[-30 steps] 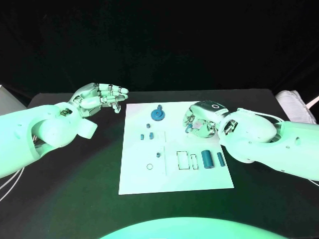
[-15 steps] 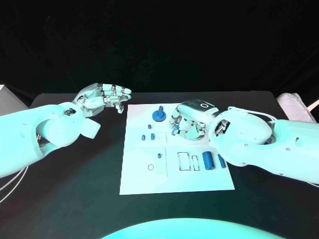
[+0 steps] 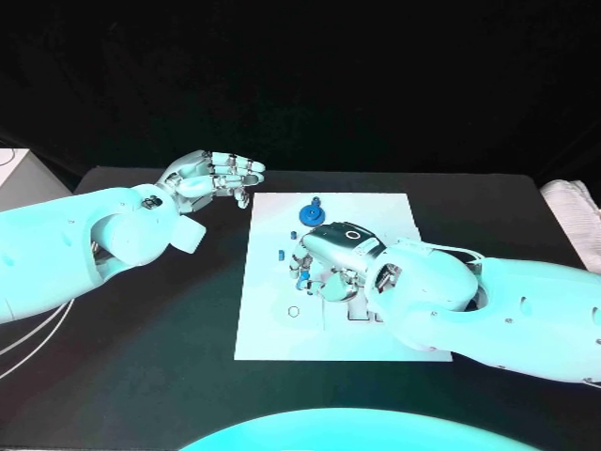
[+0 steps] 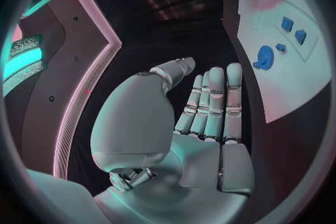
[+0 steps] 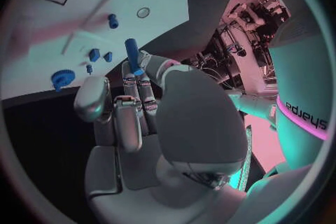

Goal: Assemble the parts on the task board

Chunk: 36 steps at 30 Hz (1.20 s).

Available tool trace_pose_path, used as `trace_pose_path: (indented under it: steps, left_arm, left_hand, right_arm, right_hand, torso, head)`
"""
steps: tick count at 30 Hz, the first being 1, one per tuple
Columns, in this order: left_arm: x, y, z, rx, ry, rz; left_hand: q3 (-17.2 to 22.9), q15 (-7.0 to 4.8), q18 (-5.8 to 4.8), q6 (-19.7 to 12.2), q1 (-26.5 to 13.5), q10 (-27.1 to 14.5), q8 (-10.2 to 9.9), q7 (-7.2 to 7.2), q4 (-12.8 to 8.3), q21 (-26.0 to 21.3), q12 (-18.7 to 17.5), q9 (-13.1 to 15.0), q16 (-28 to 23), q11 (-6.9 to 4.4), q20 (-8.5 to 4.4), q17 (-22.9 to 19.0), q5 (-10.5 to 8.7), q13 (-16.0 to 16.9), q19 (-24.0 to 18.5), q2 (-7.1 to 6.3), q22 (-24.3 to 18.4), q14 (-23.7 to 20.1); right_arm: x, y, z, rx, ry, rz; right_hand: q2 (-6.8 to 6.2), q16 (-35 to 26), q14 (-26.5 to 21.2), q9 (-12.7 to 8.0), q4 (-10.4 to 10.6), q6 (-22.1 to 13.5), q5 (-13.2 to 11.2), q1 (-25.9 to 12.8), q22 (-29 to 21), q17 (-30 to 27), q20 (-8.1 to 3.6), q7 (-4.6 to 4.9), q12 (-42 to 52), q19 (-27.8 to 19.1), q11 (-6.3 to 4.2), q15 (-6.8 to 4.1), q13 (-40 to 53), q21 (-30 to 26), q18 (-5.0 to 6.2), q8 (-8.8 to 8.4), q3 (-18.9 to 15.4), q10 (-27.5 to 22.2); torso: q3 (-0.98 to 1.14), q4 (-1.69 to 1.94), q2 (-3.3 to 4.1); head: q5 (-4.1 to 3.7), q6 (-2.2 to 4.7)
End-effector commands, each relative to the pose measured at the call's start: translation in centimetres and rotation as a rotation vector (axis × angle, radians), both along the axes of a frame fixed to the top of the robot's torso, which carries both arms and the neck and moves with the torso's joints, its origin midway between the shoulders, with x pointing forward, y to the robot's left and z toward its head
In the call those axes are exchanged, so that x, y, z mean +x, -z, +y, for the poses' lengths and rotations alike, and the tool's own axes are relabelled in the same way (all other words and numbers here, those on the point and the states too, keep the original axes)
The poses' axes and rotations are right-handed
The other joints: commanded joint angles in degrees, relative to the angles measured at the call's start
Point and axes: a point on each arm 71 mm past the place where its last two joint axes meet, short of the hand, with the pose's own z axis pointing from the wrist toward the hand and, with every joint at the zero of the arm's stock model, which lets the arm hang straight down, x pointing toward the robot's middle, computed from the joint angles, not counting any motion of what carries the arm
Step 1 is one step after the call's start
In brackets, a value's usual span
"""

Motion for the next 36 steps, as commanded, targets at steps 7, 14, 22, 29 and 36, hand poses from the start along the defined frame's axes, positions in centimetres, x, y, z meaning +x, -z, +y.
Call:
trace_pose_path:
  steps: [7,14,22,29,36]
  left_arm:
    - [0.0,-0.1,-0.3,-0.014,0.013,0.0]
    - [0.0,-0.1,-0.5,-0.015,0.016,0.001]
    - [-0.1,-0.1,-0.4,-0.015,0.016,0.001]
    - [-0.1,-0.1,-0.4,-0.014,0.015,0.002]
    - [-0.1,-0.1,-0.3,-0.013,0.014,0.003]
  left_hand:
    - [0.0,0.3,0.85,-0.5,-0.6,-0.4,0.2,0.8,0.3,-0.3,0.2,0.0,-0.2,0.13,0.46,-0.1,0.04,-0.1,0.1,0.1,-0.1,0.0]
    - [0.0,0.3,0.85,-0.5,-0.6,-0.4,0.2,0.8,0.3,-0.3,0.2,0.0,-0.2,0.13,0.46,-0.1,0.04,-0.1,0.1,0.1,-0.1,0.0]
    - [0.0,0.3,0.85,-0.5,-0.6,-0.4,0.2,0.8,0.3,-0.3,0.2,0.0,-0.2,0.13,0.46,-0.1,0.04,-0.1,0.1,0.1,-0.1,0.0]
    - [0.0,0.3,0.85,-0.5,-0.6,-0.4,0.2,0.8,0.3,-0.3,0.2,0.0,-0.2,0.13,0.46,-0.1,0.04,-0.1,0.1,0.1,-0.1,0.0]
    - [0.0,0.32,0.85,-0.6,-0.7,-0.5,0.3,0.81,0.4,-0.3,0.4,0.0,-0.1,0.14,0.47,-0.1,0.03,-0.1,0.1,0.08,-0.1,0.0]
  right_arm:
    - [-0.9,1.4,1.2,-0.019,-0.051,-0.002]
    - [-1.0,2.7,1.5,-0.042,-0.049,0.013]
    - [-1.0,3.4,1.5,-0.061,-0.045,0.018]
    - [-1.1,3.8,1.6,-0.066,-0.047,0.025]
    - [-1.2,4.1,1.7,-0.066,-0.048,0.03]
  right_hand:
    - [0.65,0.2,2.5,0.1,-4.2,0.2,0.3,-0.3,0.0,0.0,-0.36,-0.04,0.0,-0.2,-4.68,-0.49,4.3,-0.1,-1.07,0.26,3.9,5.3]
    - [0.67,0.2,2.5,0.1,-4.3,0.2,0.3,-0.4,0.0,0.0,-0.36,-0.04,-0.1,-0.2,-4.67,-0.49,4.3,0.0,-1.07,0.26,4.0,5.3]
    - [0.72,0.2,2.5,0.1,-4.6,0.2,0.4,-0.5,0.1,0.0,-0.36,-0.04,-0.1,-0.2,-4.66,-0.48,4.4,0.1,-1.08,0.26,4.2,5.4]
    - [0.71,0.2,2.5,0.1,-4.8,0.2,0.4,-0.6,0.1,0.0,-0.36,-0.02,-0.2,-0.3,-4.66,-0.47,4.5,0.0,-1.05,0.28,4.3,5.4]
    - [0.71,0.2,2.5,0.1,-4.8,0.2,0.4,-0.6,0.1,0.0,-0.36,-0.02,-0.2,-0.3,-4.66,-0.47,4.5,0.0,-1.05,0.28,4.3,5.4]
  torso:
    - [0.08,-0.04,0.1]
    - [0.08,-0.01,0.1]
    - [0.05,0.15,0.14]
    - [0.04,0.04,0.13]
    - [0.06,-0.05,0.1]
  head:
    - [1.3,-1.0]
    - [2.04,-1.52]
    - [2.48,-2.09]
    - [2.85,-2.45]
    - [3.0,-2.64]
